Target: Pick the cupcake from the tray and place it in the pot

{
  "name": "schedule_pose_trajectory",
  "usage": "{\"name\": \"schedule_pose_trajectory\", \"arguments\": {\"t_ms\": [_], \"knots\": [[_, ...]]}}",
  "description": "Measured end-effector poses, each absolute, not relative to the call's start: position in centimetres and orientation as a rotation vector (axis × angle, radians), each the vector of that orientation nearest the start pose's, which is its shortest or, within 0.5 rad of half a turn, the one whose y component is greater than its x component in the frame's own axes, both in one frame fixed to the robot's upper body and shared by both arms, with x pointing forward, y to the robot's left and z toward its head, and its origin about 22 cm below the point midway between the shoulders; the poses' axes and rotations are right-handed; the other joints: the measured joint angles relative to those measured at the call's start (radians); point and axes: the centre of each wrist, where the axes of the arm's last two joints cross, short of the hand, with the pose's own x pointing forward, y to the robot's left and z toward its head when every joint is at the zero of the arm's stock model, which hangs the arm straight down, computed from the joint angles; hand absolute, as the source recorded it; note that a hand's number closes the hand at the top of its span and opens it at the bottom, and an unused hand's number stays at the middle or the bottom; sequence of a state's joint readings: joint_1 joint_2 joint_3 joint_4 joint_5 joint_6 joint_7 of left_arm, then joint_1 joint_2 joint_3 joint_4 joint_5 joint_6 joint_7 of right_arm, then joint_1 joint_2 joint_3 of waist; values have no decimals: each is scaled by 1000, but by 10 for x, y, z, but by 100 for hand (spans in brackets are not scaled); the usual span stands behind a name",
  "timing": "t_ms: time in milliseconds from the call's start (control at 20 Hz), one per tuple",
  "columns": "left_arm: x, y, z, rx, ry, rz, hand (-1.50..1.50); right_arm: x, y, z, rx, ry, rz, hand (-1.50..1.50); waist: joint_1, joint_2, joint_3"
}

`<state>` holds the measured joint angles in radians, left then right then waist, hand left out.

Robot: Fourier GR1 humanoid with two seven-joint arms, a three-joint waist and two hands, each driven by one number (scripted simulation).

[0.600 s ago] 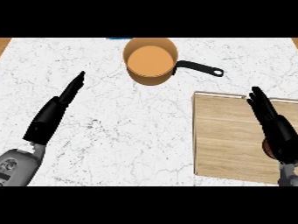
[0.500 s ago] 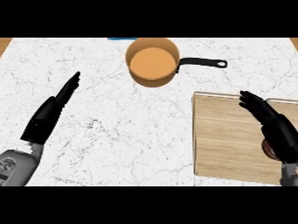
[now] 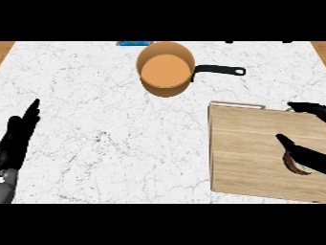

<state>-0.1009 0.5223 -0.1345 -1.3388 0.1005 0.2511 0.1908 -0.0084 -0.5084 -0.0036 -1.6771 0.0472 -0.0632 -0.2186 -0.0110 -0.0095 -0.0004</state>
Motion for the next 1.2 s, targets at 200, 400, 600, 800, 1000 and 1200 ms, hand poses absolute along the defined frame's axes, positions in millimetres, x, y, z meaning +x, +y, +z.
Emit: {"name": "schedule_pose_trajectory", "arguments": {"t_ms": [200, 400, 600, 800, 1000, 1200], "knots": [[260, 335, 16, 522, -1187, -119, 0, 211, -337, 70, -518, -1952, 535, -150, -3, 3, 1], [263, 339, 22, 530, -1165, -100, 0, 188, -348, 92, -586, -1918, 665, -150, -5, 4, 0], [261, 336, 21, 531, -1158, -94, 0, 176, -355, 125, -715, -1768, 845, -150, -8, 4, -2], [260, 334, 25, 538, -1161, -93, 0, 169, -351, 159, -796, -1590, 1001, -150, -3, 5, -2], [259, 335, 27, 528, -1154, -100, 0, 163, -338, 179, -811, -1381, 1154, -150, 2, 6, -3], [263, 332, 27, 525, -1158, -106, 0, 163, -327, 191, -761, -1201, 1253, -150, 8, 10, -2]]}}
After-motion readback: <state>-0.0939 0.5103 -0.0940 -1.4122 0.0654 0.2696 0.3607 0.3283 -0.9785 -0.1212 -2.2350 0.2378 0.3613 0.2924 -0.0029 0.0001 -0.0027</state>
